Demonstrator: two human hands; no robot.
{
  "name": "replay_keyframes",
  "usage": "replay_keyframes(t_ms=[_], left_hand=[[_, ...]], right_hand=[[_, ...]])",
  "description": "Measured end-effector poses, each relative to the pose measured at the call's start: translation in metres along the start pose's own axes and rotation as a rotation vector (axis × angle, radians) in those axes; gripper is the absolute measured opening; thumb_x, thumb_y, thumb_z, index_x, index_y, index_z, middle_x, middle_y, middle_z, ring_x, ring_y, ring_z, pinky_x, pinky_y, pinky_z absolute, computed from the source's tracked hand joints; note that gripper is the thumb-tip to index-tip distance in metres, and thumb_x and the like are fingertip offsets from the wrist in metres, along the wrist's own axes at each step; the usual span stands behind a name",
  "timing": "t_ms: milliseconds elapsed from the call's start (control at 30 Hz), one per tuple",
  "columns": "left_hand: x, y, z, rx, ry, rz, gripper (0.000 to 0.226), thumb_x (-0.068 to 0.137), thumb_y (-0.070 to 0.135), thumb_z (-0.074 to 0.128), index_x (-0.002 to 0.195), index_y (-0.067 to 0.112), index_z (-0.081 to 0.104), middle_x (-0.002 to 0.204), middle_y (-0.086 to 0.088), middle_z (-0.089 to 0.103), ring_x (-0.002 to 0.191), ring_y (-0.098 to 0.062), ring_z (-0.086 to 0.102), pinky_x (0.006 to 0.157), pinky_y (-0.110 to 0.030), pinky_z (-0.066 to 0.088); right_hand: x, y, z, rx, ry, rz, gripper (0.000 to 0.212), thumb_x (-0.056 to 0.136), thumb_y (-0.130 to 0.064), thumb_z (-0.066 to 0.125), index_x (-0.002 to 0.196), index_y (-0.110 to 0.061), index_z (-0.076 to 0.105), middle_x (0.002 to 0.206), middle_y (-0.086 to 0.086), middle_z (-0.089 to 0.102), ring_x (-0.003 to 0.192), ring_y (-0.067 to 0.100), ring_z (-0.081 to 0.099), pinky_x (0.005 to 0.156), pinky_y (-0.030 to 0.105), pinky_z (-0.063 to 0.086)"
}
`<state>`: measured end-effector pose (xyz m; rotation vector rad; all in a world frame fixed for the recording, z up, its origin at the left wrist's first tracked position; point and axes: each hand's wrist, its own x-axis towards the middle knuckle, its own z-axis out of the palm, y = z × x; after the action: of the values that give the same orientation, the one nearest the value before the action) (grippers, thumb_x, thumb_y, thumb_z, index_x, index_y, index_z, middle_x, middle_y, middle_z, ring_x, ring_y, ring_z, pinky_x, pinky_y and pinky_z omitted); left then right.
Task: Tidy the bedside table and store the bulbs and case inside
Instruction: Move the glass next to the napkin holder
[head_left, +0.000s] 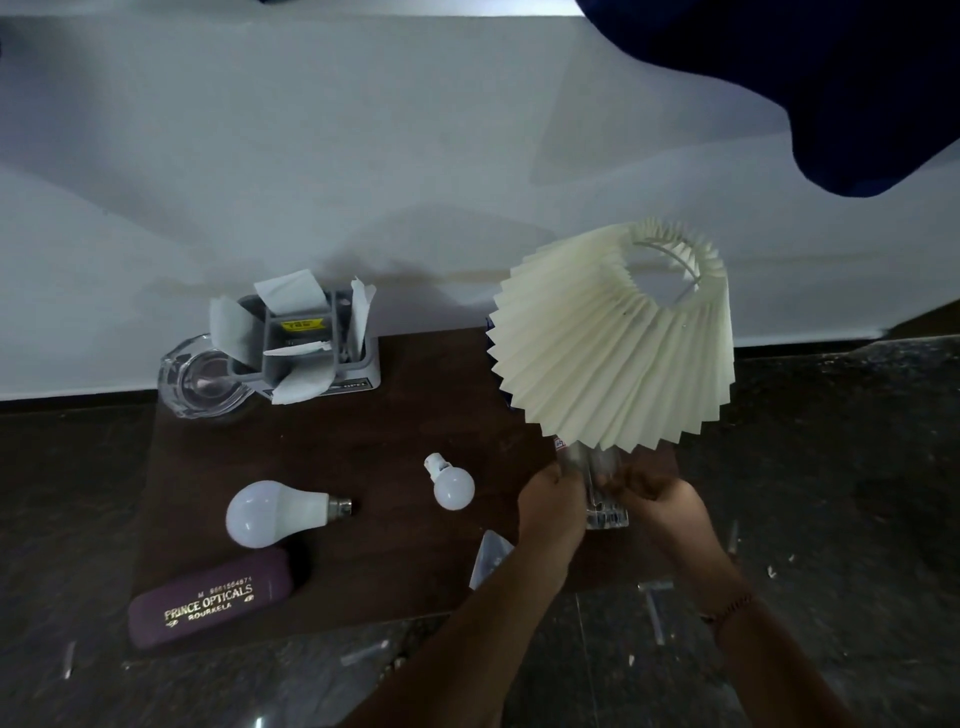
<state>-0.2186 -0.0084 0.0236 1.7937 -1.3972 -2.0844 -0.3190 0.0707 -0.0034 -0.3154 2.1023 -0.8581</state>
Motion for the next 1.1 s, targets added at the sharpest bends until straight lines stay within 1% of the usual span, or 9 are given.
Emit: replay_keyframes(t_ms=[233, 400, 500, 600, 733, 867, 933, 1000, 1100], left_hand=[[-0.011, -0.003, -0.002, -0.075, -0.024, -0.080, 0.029, 0.091, 0.022, 0.043, 0.064, 0.021, 0.053, 0.066, 0.006, 0.051, 0.058, -0.005, 0.044, 0.051, -0.017, 0.033], [-0.031, -0.020, -0.019, -0.353, -0.016, -0.183, 0.025, 0.084, 0.009, 0.049, 0.062, 0.020, 0.053, 0.067, 0.004, 0.053, 0.065, -0.009, 0.048, 0.076, -0.031, 0.043], [-0.046, -0.030, -0.035, -0.374, 0.011, -0.212, 0.021, 0.085, 0.006, 0.050, 0.066, 0.014, 0.056, 0.070, 0.000, 0.054, 0.068, -0.013, 0.050, 0.081, -0.036, 0.043], [-0.058, -0.035, -0.058, -0.334, 0.016, -0.215, 0.022, 0.088, 0.011, 0.048, 0.076, 0.006, 0.067, 0.073, -0.006, 0.060, 0.072, -0.018, 0.055, 0.073, -0.033, 0.045], [-0.073, -0.044, -0.101, -0.345, 0.096, -0.167, 0.027, 0.087, 0.013, 0.048, 0.070, 0.003, 0.067, 0.072, -0.011, 0.063, 0.073, -0.023, 0.057, 0.070, -0.034, 0.047], [-0.080, -0.045, -0.153, -0.362, 0.156, -0.128, 0.031, 0.088, 0.011, 0.051, 0.060, 0.013, 0.063, 0.073, -0.009, 0.062, 0.082, -0.025, 0.058, 0.085, -0.041, 0.048], [-0.084, -0.039, -0.177, -0.321, 0.142, -0.092, 0.029, 0.089, 0.011, 0.051, 0.065, 0.015, 0.065, 0.078, -0.009, 0.064, 0.082, -0.026, 0.060, 0.088, -0.041, 0.048], [-0.087, -0.032, -0.203, -0.341, 0.170, -0.053, 0.021, 0.091, 0.013, 0.050, 0.074, 0.013, 0.063, 0.080, -0.007, 0.064, 0.081, -0.023, 0.061, 0.084, -0.041, 0.050], [-0.092, -0.018, -0.247, -0.509, 0.269, -0.035, 0.025, 0.093, 0.019, 0.048, 0.083, 0.005, 0.066, 0.077, -0.011, 0.064, 0.070, -0.020, 0.059, 0.059, -0.028, 0.051]], right_hand=[[-0.010, 0.002, -0.001, 0.013, 0.001, 0.013, 0.029, 0.066, -0.027, 0.079, 0.092, -0.021, 0.068, 0.088, -0.005, 0.070, 0.082, 0.006, 0.064, 0.064, 0.019, 0.045], [-0.037, -0.002, -0.005, -0.001, -0.085, 0.044, 0.039, 0.063, -0.023, 0.079, 0.099, -0.012, 0.066, 0.094, 0.003, 0.071, 0.084, 0.012, 0.065, 0.065, 0.022, 0.048], [-0.060, -0.004, 0.006, -0.035, -0.100, 0.002, 0.038, 0.063, -0.026, 0.080, 0.098, -0.017, 0.067, 0.083, -0.009, 0.070, 0.076, 0.002, 0.064, 0.060, 0.017, 0.045], [-0.077, -0.009, 0.020, -0.008, -0.118, -0.016, 0.037, 0.062, -0.028, 0.080, 0.096, -0.021, 0.071, 0.072, -0.018, 0.071, 0.069, -0.004, 0.067, 0.058, 0.011, 0.046], [-0.090, -0.023, 0.044, 0.075, -0.262, -0.013, 0.035, 0.056, -0.021, 0.079, 0.090, -0.023, 0.072, 0.074, -0.012, 0.076, 0.071, 0.002, 0.071, 0.056, 0.011, 0.051], [-0.098, -0.051, 0.073, 0.123, -0.455, -0.060, 0.037, 0.063, -0.004, 0.075, 0.097, -0.018, 0.069, 0.088, -0.004, 0.077, 0.083, 0.011, 0.072, 0.061, 0.015, 0.054], [-0.101, -0.070, 0.091, 0.099, -0.534, -0.106, 0.039, 0.067, 0.000, 0.073, 0.101, -0.017, 0.067, 0.092, -0.003, 0.076, 0.088, 0.012, 0.071, 0.068, 0.020, 0.055], [-0.105, -0.088, 0.112, 0.089, -0.582, -0.149, 0.043, 0.069, 0.001, 0.073, 0.106, -0.017, 0.063, 0.097, -0.003, 0.074, 0.088, 0.007, 0.070, 0.066, 0.016, 0.054], [-0.114, -0.117, 0.150, 0.049, -0.633, -0.256, 0.049, 0.072, -0.009, 0.073, 0.116, -0.022, 0.056, 0.106, -0.011, 0.068, 0.088, -0.008, 0.065, 0.063, 0.007, 0.050]])
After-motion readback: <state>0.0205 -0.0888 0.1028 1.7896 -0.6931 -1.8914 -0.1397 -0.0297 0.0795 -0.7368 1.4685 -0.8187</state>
